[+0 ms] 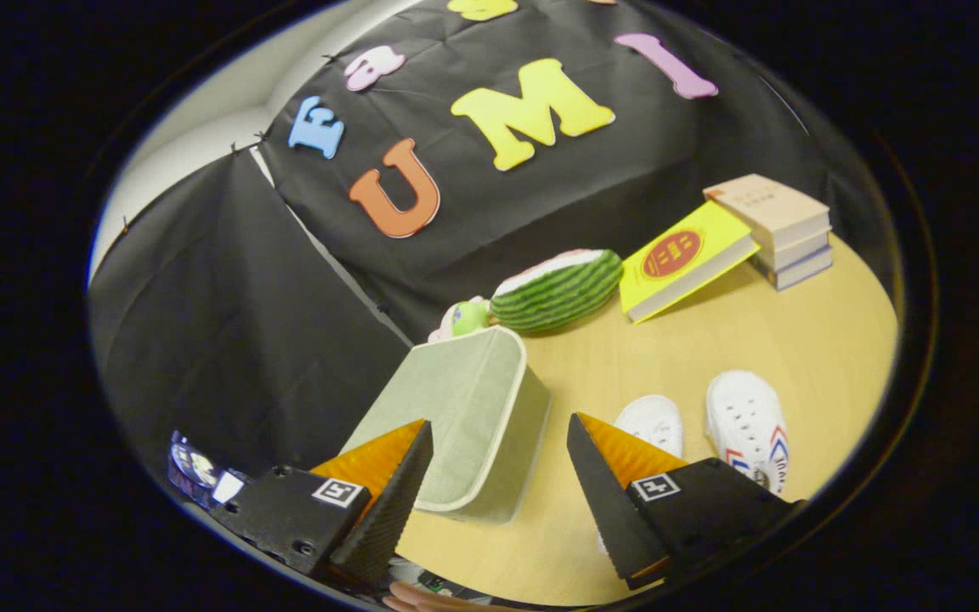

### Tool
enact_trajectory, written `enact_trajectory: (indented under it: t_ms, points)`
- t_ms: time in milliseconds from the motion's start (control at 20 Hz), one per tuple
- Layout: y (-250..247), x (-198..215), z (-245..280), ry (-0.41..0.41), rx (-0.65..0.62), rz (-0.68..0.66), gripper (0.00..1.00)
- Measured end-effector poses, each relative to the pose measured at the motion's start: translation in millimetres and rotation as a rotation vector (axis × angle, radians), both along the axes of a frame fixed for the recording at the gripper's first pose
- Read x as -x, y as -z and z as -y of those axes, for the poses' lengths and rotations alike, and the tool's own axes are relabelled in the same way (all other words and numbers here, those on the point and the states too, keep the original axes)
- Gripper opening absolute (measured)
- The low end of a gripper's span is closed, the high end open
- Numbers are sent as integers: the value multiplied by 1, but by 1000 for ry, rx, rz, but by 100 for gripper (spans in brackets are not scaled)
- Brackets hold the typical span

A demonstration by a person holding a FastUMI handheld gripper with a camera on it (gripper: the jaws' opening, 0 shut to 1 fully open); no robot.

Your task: Open the storage box then place both shoes into the box .Put the left shoe in first, then the right shoe, with the right side of both shoes facing outward in a uniform manner.

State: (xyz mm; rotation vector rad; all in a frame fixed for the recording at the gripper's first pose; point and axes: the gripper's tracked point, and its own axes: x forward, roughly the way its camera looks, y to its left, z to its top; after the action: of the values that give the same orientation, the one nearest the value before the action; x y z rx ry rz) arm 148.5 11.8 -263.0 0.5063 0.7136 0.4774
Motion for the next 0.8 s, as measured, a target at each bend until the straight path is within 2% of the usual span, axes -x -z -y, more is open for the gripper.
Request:
enact_trajectory:
  t_ms: [150,250,400,450,600,800]
  points:
    - [32,-24,-8,-28,-192,-148,99]
    - [39,-31,-23,-98,-346,-230,97]
    - [49,-41,-32,-150,-550,-351,96]
    - [52,-45,-36,-160,-593,-377,96]
    - [67,-57,-56,-216,-612,-439,90]
    - [48,-44,-76,-378,-714,-452,86]
